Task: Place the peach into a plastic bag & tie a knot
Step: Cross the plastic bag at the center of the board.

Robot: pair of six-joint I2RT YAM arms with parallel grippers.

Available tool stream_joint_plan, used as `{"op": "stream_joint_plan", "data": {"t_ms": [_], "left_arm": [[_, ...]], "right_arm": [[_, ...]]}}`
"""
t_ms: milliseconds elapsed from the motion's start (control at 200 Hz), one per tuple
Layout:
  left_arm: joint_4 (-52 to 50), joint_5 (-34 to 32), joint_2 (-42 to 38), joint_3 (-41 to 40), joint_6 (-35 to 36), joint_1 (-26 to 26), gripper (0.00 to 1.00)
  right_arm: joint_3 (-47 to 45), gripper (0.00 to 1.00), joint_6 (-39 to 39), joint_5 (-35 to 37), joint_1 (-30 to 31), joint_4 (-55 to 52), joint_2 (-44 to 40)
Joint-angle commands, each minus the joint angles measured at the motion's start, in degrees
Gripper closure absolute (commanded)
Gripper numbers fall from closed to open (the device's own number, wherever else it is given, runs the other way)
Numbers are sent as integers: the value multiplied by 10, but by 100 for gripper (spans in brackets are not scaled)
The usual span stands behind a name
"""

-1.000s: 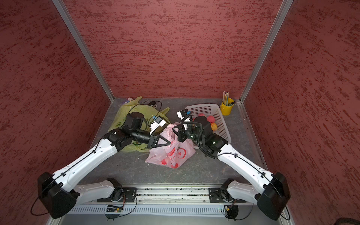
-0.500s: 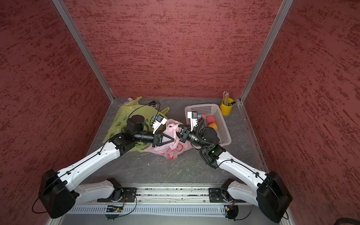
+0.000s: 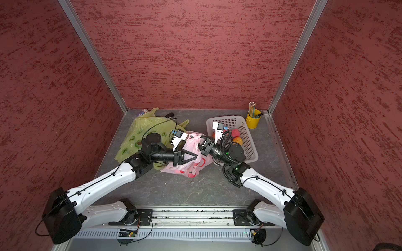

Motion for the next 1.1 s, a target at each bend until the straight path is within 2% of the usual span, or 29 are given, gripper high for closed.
{"op": "stream_joint_plan", "data": {"t_ms": [0,135,240,296,511,706,806,947,1097], "left_arm": [[30,-11,13,-18,-13,-9,76],[43,-29,9,-27,-21,-6,72],[44,-32,0,-35,-30,9,57],[36,-28,-13,-38,-31,19,52],[-122,-27,-119,-23,15,39,39],[-283,-21,-224,11,50,56,35],[-332,-18,-267,33,54,83,35],[-336,19,-306,58,37,144,33],[-288,47,-300,76,0,189,34]], "right_arm": [[21,100,38,10,1,94,9],[34,100,77,-40,1,146,31],[54,100,69,-83,1,127,36],[60,100,52,-97,0,102,32],[90,100,-27,-129,-4,-4,23],[112,100,-59,-137,-9,-35,34],[119,100,-65,-139,-11,-42,39],[122,100,-67,-146,-11,-47,44],[123,100,-70,-153,-11,-57,38]]}}
